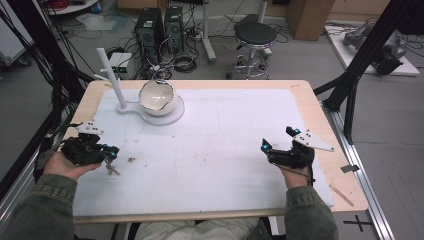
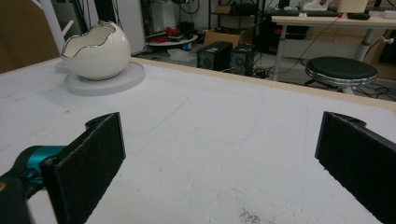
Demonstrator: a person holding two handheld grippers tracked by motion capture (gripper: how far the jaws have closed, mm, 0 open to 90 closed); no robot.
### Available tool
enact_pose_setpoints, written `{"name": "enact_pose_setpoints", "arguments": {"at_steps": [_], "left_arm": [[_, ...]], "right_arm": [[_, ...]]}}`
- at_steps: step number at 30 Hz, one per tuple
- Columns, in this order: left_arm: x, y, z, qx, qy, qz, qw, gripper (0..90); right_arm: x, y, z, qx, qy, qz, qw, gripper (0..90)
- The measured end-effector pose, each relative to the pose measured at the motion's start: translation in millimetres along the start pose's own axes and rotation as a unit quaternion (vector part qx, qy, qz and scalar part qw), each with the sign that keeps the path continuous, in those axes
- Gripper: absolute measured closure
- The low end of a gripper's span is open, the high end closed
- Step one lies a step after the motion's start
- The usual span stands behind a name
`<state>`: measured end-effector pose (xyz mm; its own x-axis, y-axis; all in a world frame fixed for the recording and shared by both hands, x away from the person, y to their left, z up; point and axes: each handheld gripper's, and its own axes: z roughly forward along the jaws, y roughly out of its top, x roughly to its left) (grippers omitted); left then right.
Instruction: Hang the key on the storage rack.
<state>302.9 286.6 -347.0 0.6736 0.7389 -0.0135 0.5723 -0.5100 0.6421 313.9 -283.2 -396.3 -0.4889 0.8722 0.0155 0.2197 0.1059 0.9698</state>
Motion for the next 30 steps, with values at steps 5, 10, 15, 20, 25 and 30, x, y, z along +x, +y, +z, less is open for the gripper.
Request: {"name": "enact_pose_setpoints", "arguments": {"at_steps": [5,10,15,20,25,30], "left_arm": [[2.9,8.7,-6.7,-0.006,0.005,0.003,1.0000,82.9],[11.3,17.8,-12.9,-0.016,0.005,-0.008,0.9998,82.9],[16.7,24.3,-16.6,-0.017,0.009,-0.012,0.9997,82.9],[20.6,34.3,-21.7,-0.030,-0.004,-0.012,0.9995,82.9],[29.0,44.1,-25.1,-0.043,-0.008,-0.019,0.9989,82.9],[39.0,50.4,-25.6,-0.052,0.000,-0.021,0.9984,82.9]], "right_arm": [[-0.1,0.0,0.1,0.001,0.000,0.001,1.0000,0.4],[-0.9,-0.1,0.6,-0.001,-0.001,0.000,1.0000,0.4],[-1.6,0.0,0.6,-0.002,0.000,0.002,1.0000,0.4],[-2.5,-0.3,-0.5,-0.001,-0.001,0.006,1.0000,0.4],[-4.2,-1.6,-3.6,-0.002,-0.005,0.004,1.0000,0.4],[-4.2,-2.0,-4.9,-0.004,-0.007,0.001,1.0000,0.5]]}}
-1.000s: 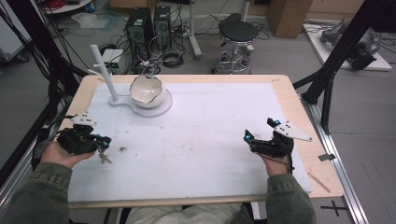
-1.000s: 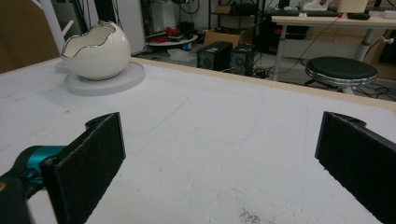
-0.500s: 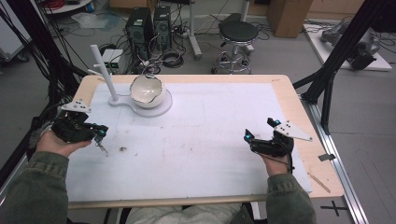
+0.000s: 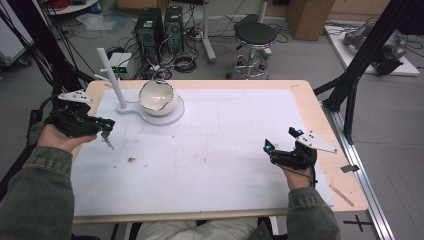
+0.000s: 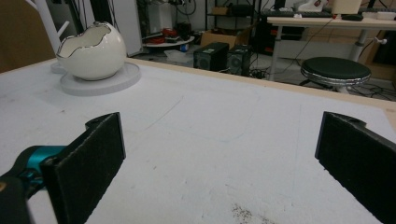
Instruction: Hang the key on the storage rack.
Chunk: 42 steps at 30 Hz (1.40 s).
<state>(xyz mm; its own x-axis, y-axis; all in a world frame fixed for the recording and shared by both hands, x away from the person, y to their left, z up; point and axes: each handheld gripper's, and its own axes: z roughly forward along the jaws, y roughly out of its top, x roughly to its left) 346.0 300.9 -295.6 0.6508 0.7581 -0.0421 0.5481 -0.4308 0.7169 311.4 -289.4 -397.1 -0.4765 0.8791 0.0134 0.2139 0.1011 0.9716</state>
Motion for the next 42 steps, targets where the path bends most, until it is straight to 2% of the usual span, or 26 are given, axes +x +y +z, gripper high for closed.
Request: {"name": "enact_pose_setpoints", "arguments": {"at_steps": [2,7,15,20,24,30,35,42], "left_arm": [[6.5,4.5,2.6,-0.010,-0.008,-0.007,0.9999,82.9],[12.6,13.1,3.4,-0.017,-0.017,-0.008,0.9997,82.9],[24.1,32.7,-2.4,-0.023,0.003,-0.004,0.9997,83.0],[30.8,41.4,-2.3,-0.035,0.006,-0.006,0.9994,82.9],[40.4,48.8,-1.7,-0.038,0.009,-0.007,0.9992,82.9],[48.7,54.4,1.5,-0.029,0.015,-0.004,0.9995,82.9],[55.9,59.2,1.5,-0.033,0.020,-0.003,0.9993,82.9],[67.1,64.2,2.6,-0.047,0.038,-0.013,0.9981,82.9]], "right_arm": [[0.1,-0.2,0.8,0.003,0.000,-0.003,1.0000,0.5],[-0.3,-0.3,1.9,0.006,-0.001,-0.006,1.0000,0.4],[0.1,0.4,0.1,0.003,-0.006,-0.007,0.9999,0.5],[0.4,0.3,0.9,0.006,-0.005,-0.005,1.0000,0.5],[2.5,-0.2,1.7,0.009,-0.001,-0.015,0.9999,0.4],[4.8,-0.9,1.7,0.013,-0.003,-0.023,0.9996,0.4],[5.6,-1.8,0.6,0.018,-0.006,-0.029,0.9994,0.5],[4.8,-2.8,-3.5,0.018,-0.015,-0.029,0.9993,0.4]]}}
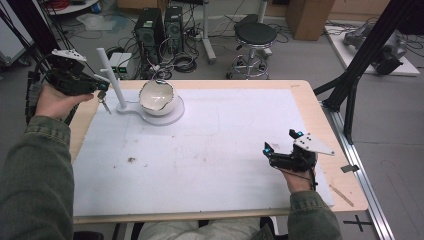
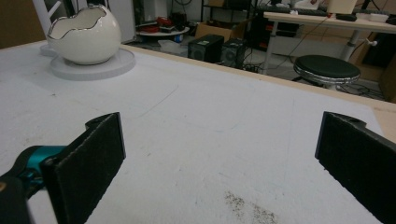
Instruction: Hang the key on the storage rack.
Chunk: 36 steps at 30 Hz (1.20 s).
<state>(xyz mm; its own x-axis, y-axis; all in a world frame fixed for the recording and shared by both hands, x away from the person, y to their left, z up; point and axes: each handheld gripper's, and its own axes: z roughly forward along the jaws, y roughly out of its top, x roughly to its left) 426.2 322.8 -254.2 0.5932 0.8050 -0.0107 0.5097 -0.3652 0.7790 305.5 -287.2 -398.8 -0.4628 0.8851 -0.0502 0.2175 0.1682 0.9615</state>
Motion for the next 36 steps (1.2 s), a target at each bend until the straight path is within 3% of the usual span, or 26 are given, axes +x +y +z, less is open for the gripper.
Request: {"name": "enact_pose_setpoints", "arguments": {"at_steps": [11,20,27,31,36], "left_arm": [[17.0,10.1,1.6,0.001,0.014,-0.007,0.9999,82.9],[35.0,19.0,7.3,-0.022,0.016,-0.023,0.9994,82.9],[41.4,26.1,14.3,-0.042,0.014,-0.029,0.9986,82.9],[46.8,30.4,14.8,-0.041,0.022,-0.030,0.9985,82.9],[56.5,35.2,14.3,-0.059,0.025,-0.043,0.9970,82.9]], "right_arm": [[-1.5,-1.7,-1.9,0.002,-0.005,0.001,1.0000,0.4],[-2.5,-3.5,-2.8,0.005,-0.004,0.008,0.9999,0.4],[-3.3,-4.6,-6.0,0.005,-0.007,0.010,0.9999,0.5],[-5.0,-6.3,-9.0,0.007,-0.011,0.016,0.9998,0.5],[-5.7,-7.7,-10.7,0.010,-0.011,0.014,0.9998,0.4]]}}
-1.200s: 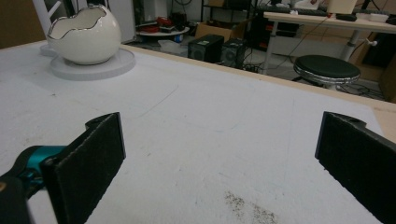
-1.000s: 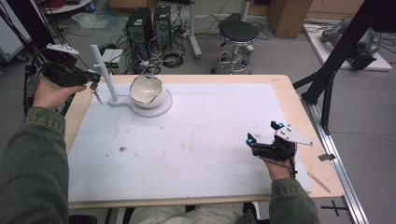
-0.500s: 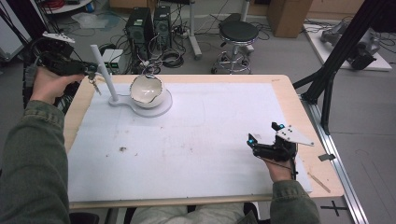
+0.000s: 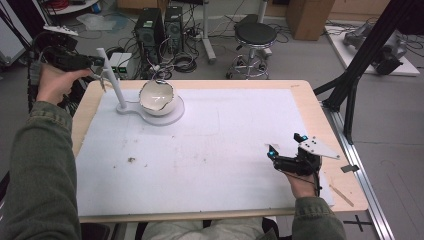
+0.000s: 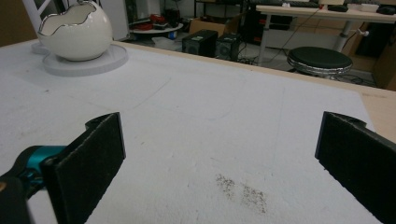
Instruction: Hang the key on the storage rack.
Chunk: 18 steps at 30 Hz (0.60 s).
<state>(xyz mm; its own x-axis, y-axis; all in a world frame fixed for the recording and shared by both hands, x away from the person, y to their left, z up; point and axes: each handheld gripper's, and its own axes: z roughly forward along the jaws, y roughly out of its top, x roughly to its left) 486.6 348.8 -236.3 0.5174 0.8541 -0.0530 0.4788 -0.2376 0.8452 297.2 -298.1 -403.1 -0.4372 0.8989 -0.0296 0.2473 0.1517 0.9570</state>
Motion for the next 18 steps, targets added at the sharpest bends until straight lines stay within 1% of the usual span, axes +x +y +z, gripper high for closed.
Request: {"name": "enact_pose_setpoints", "arguments": {"at_steps": [2,4,5,7,8,10,11,14,15,16,18], "left_arm": [[3.5,1.5,0.1,-0.003,0.007,0.000,1.0000,82.9],[7.5,1.9,0.3,-0.016,0.003,-0.013,0.9998,82.9],[8.4,2.0,0.5,-0.018,0.002,-0.014,0.9997,82.9],[9.1,2.5,1.9,-0.011,0.007,-0.009,0.9999,82.9],[9.4,2.5,2.3,-0.010,0.004,-0.009,0.9999,82.9],[9.1,2.3,2.6,-0.016,-0.003,-0.010,0.9998,82.9],[8.3,2.5,2.8,-0.017,-0.008,-0.008,0.9998,82.9],[5.7,3.0,4.0,-0.013,-0.014,-0.001,0.9998,82.9],[4.6,3.2,4.4,-0.013,-0.019,0.000,0.9997,82.9],[4.2,3.5,4.7,-0.012,-0.019,0.002,0.9997,82.9],[3.6,3.7,5.1,-0.014,-0.019,0.001,0.9997,82.9]], "right_arm": [[0.2,-0.7,-0.6,0.003,0.000,-0.002,1.0000,0.4],[-0.2,-1.4,-2.7,0.003,-0.002,-0.004,1.0000,0.4],[-0.2,-1.4,-2.7,0.003,-0.002,-0.004,1.0000,0.4],[-0.6,-2.1,-3.7,0.005,-0.003,-0.002,1.0000,0.4],[-1.4,-2.5,-4.1,0.005,-0.004,-0.004,1.0000,0.4],[-1.6,-2.9,-5.7,0.007,-0.007,0.000,1.0000,0.4],[-2.0,-3.1,-6.6,0.006,-0.010,-0.003,0.9999,0.5],[-2.6,-3.6,-8.8,0.005,-0.014,-0.003,0.9999,0.5],[-2.3,-3.8,-9.4,0.006,-0.015,-0.001,0.9999,0.5],[-2.2,-4.0,-10.2,0.008,-0.016,0.001,0.9998,0.4],[-3.1,-4.3,-10.7,0.005,-0.018,-0.003,0.9998,0.4]]}}
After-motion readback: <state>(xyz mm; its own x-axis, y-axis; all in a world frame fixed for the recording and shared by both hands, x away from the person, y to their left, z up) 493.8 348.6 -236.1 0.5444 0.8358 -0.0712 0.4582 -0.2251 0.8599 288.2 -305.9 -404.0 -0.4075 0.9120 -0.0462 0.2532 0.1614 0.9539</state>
